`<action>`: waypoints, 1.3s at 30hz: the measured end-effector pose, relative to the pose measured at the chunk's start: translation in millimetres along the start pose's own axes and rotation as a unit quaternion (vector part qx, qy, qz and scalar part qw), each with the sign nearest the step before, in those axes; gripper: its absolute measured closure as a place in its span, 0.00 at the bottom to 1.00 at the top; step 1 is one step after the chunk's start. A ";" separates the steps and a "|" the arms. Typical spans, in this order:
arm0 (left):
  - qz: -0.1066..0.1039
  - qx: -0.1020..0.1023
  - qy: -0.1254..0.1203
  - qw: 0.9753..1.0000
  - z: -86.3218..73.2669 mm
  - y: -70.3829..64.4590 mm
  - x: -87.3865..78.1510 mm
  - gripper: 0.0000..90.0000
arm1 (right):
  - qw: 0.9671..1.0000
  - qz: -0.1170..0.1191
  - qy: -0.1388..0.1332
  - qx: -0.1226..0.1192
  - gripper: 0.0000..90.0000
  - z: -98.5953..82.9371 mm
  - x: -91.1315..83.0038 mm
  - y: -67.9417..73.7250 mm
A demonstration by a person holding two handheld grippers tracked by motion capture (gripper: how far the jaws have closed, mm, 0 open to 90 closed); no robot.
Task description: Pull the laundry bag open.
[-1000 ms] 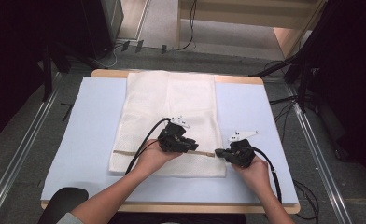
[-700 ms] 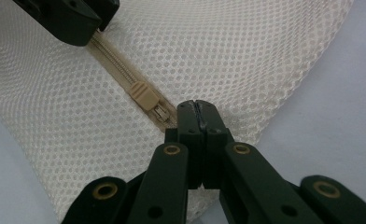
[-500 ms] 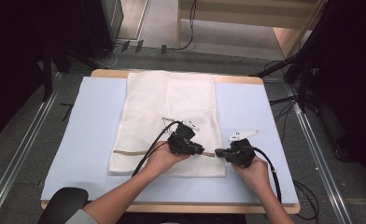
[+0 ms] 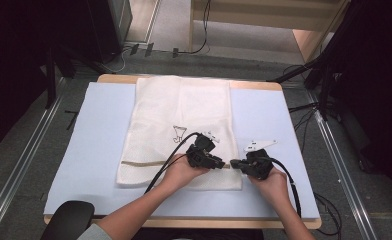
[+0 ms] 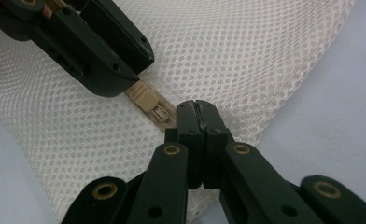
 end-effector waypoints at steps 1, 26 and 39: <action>0.002 -0.002 -0.005 1.000 0.6 0.1 -1.7 0.86 | 1.000 0.000 0.000 -0.001 1.00 0.0 0.0 0.1; -0.023 -0.034 0.032 0.999 -1.2 12.6 5.7 0.99 | 0.999 -0.026 0.012 -0.035 1.00 -0.2 1.7 6.5; 0.000 -0.062 0.039 0.997 -64.1 80.4 -78.9 0.99 | 1.000 -0.005 -0.005 -0.020 1.00 -3.6 0.1 0.6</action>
Point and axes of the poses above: each handheld gripper's, and its own axes: x roughly forward along the jaws, z roughly out of its top, y roughly to its left, the point moved 1 cm from there along x, roughly forward along the jaws, and after that the axes turned 12 degrees about z, right-handed, at the moved point
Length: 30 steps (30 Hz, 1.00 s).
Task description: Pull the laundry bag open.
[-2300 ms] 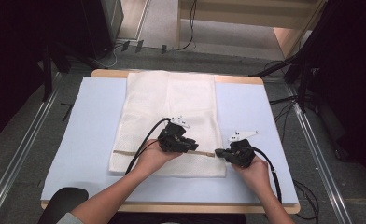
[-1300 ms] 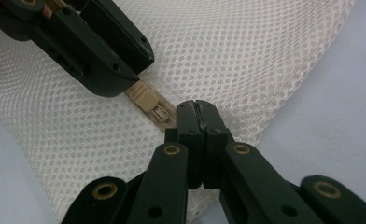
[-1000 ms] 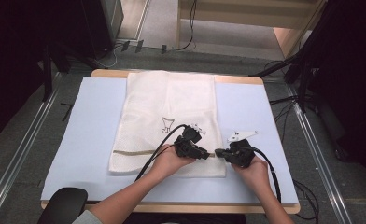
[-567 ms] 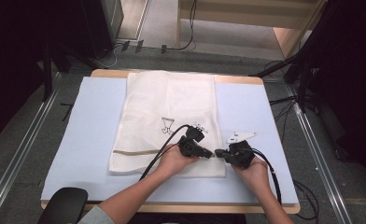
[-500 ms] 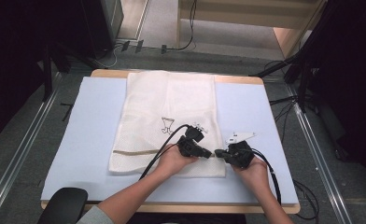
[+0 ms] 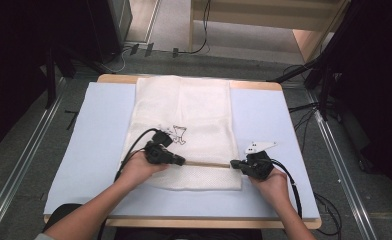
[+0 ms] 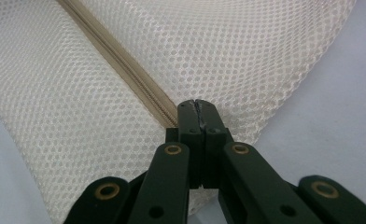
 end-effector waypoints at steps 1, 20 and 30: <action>0.009 -0.002 -0.005 1.000 -6.0 5.2 -5.8 0.99 | 1.000 0.000 0.001 0.000 1.00 0.2 0.0 0.0; 0.061 -0.094 -0.030 0.993 -87.2 79.7 -81.1 0.99 | 1.000 0.017 0.002 -0.012 1.00 -0.1 -1.0 -4.3; 0.097 -0.157 -0.050 0.982 -115.7 110.7 -102.4 0.99 | 0.999 0.033 0.011 -0.004 1.00 2.5 -1.3 -8.2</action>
Point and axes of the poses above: each handheld gripper's, and its own axes: x roughly forward along the jaws, z roughly out of its top, y roughly to its left, the point moved 1 cm from there along x, roughly forward along the jaws, and after that the axes turned 12 degrees about z, right-handed, at the moved point
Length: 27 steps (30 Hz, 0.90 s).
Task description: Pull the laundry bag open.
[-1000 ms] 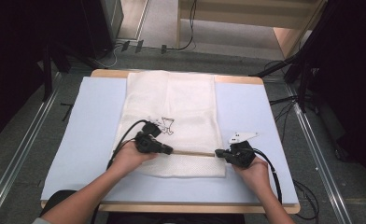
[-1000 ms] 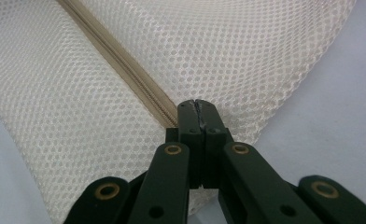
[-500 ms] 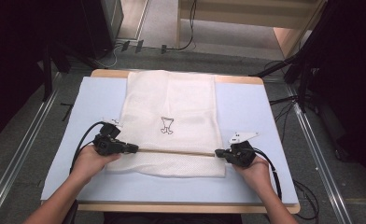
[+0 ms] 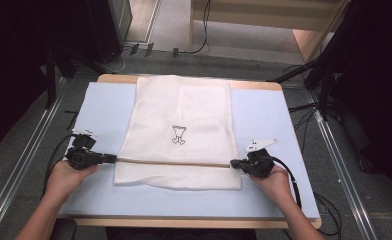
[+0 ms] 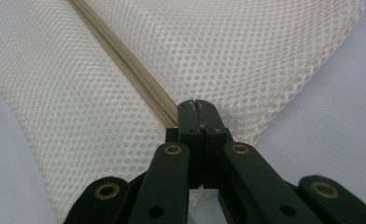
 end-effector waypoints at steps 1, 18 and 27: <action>0.008 0.005 -0.001 1.000 0.0 -2.7 -0.5 0.99 | 1.000 0.000 0.001 0.004 1.00 0.4 -0.1 -0.2; 0.051 0.016 -0.095 0.994 -1.1 11.6 -17.5 0.56 | 0.998 -0.018 -0.049 0.033 0.62 9.3 -24.7 -14.1; 0.088 0.014 -0.106 0.990 -0.2 24.9 -14.9 0.44 | 0.992 -0.085 -0.085 0.047 0.44 -1.4 -38.8 -32.8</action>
Point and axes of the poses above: each handheld gripper's, and its own axes: x roughly forward along the jaws, z roughly out of its top, y roughly to its left, the point moved 1 cm from there along x, roughly forward along the jaws, and after that the axes turned 12 degrees about z, right-handed, at the moved point
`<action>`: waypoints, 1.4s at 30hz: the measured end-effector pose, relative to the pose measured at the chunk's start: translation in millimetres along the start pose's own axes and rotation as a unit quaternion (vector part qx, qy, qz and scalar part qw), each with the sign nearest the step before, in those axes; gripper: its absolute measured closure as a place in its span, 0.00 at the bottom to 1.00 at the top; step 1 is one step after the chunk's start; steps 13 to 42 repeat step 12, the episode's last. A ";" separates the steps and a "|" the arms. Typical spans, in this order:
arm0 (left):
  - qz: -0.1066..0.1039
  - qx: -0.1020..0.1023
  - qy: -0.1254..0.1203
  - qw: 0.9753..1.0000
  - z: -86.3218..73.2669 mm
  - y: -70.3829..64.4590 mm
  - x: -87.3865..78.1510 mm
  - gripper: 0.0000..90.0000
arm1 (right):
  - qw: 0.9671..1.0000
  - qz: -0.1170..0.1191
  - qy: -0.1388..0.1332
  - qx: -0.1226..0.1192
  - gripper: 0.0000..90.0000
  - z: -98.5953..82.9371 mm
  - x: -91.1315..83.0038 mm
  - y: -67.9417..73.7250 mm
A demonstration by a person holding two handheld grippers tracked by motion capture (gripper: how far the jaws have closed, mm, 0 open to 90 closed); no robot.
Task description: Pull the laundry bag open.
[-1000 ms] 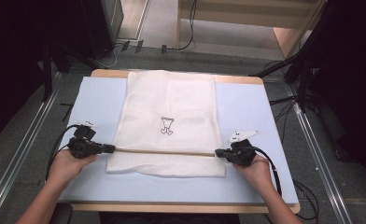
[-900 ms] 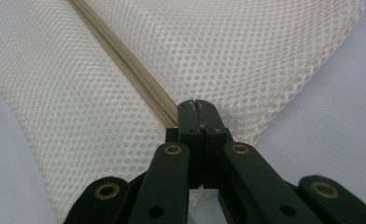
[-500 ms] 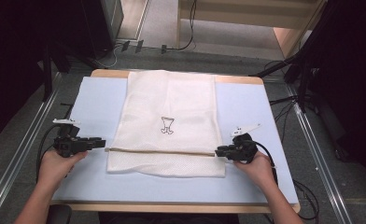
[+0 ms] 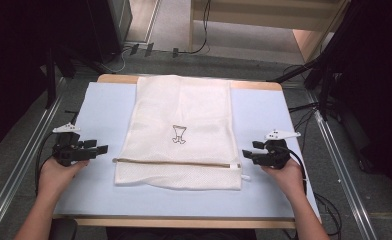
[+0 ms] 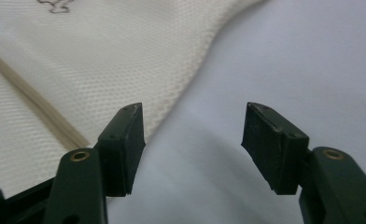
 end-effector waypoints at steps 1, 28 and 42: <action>0.001 0.000 0.003 1.000 -0.1 1.0 0.7 0.44 | 1.000 -0.008 0.003 0.001 0.42 -1.1 -0.6 -1.8; 0.010 0.005 0.020 1.000 2.0 1.4 8.7 0.40 | 0.999 -0.041 0.002 0.032 0.34 -9.9 -1.8 -14.6; 0.010 0.005 0.020 1.000 2.0 1.4 8.7 0.40 | 0.999 -0.041 0.002 0.032 0.34 -9.9 -1.8 -14.6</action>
Point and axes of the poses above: each handheld gripper's, and its own axes: x roughly forward along the jaws, z roughly out of its top, y roughly to its left, the point moved 1 cm from there along x, roughly forward along the jaws, and after that the axes turned 12 degrees about z, right-handed, at the moved point
